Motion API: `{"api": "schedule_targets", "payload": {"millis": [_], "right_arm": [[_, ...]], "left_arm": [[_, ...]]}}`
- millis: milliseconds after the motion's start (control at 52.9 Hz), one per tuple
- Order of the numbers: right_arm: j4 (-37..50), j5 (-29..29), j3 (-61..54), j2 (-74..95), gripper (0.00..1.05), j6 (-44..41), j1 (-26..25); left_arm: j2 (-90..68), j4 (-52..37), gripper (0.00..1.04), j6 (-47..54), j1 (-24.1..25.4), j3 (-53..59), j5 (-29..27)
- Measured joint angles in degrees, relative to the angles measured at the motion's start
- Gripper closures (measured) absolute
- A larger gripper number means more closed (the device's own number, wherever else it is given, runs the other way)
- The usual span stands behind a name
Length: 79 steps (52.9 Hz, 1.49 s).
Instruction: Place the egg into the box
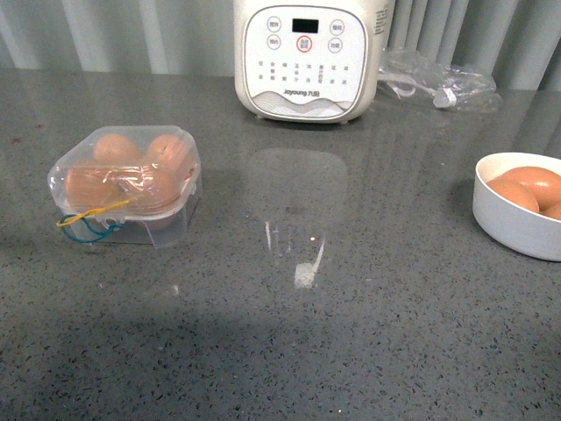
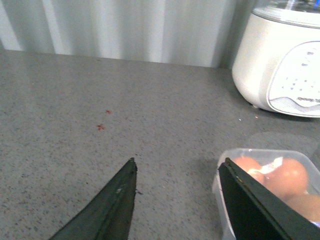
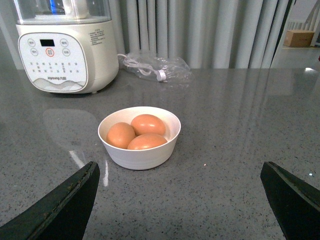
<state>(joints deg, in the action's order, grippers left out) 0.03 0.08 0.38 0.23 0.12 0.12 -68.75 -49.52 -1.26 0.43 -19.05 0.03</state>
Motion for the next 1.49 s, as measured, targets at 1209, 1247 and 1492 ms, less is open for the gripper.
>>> {"api": "schedule_targets", "payload": {"millis": [1209,1247,1492], "right_arm": [[0.0,0.0,0.0,0.0,0.07,0.0,0.0],[0.0,0.0,0.0,0.0,0.07,0.0,0.0],[0.0,0.0,0.0,0.0,0.07,0.0,0.0]], "left_arm": [[43.4,24.2,1.01,0.9,-0.4,17.4,-0.1],[44.3,25.0,1.01,0.9,-0.4,17.4,-0.1],[51.7,32.3,1.01,1.0,-0.4,17.5,-0.1]]}}
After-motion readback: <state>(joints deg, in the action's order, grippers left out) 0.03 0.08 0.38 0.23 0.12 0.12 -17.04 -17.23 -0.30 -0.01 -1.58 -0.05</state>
